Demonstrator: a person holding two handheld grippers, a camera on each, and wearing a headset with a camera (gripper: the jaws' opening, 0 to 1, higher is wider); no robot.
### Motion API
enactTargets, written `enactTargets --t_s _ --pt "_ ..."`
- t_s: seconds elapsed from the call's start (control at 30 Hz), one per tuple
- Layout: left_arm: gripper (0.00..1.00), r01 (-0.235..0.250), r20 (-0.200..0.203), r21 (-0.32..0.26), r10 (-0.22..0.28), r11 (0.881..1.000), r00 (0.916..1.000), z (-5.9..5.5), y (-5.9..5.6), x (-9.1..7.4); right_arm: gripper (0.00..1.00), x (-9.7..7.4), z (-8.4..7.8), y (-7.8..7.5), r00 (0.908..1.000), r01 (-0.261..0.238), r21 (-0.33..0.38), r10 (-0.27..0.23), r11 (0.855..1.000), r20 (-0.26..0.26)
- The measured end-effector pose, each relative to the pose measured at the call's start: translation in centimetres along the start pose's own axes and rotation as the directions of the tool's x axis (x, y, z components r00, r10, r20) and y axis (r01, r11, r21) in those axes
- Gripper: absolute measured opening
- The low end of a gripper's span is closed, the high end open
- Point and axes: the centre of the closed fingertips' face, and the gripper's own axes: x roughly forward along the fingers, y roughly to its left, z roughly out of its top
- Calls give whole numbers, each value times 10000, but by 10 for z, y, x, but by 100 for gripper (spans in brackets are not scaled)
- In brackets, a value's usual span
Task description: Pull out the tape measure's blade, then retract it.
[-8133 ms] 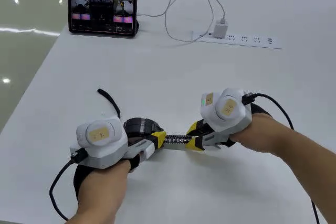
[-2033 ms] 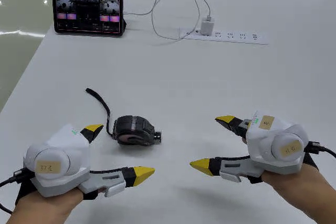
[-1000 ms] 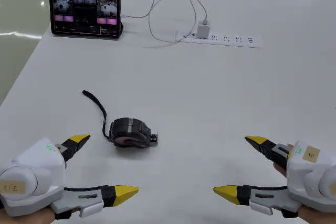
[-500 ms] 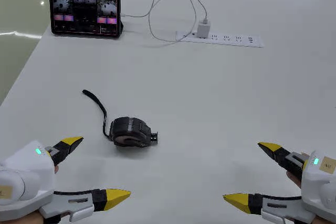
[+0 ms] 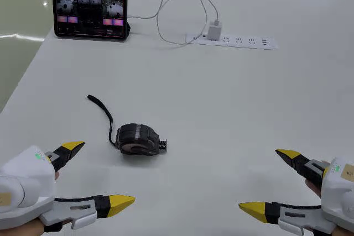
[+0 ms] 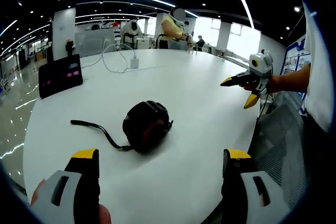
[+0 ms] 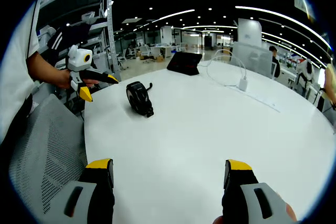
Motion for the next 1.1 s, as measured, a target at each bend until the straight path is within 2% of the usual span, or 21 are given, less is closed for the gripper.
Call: enactTargets --t_s 0.77,0.87,1.07,1.1 --pt "94 49 -175 90 -47 9999 9998 -4 -1 -2 84 0 -5 4 9999 -107 109 108 9999 -126" --pt "94 160 -107 255 -158 9995 9998 -3 -4 -2 84 0 -5 4 9998 -132 94 134 9999 -144" --pt "97 348 -161 79 -347 9994 9993 -4 -6 -1 84 0 -5 6 9997 -180 127 182 9998 -166" --pt "97 523 -136 -139 -524 9985 9985 -4 -9 -1 84 0 -6 6 9997 -188 123 190 9997 -175"
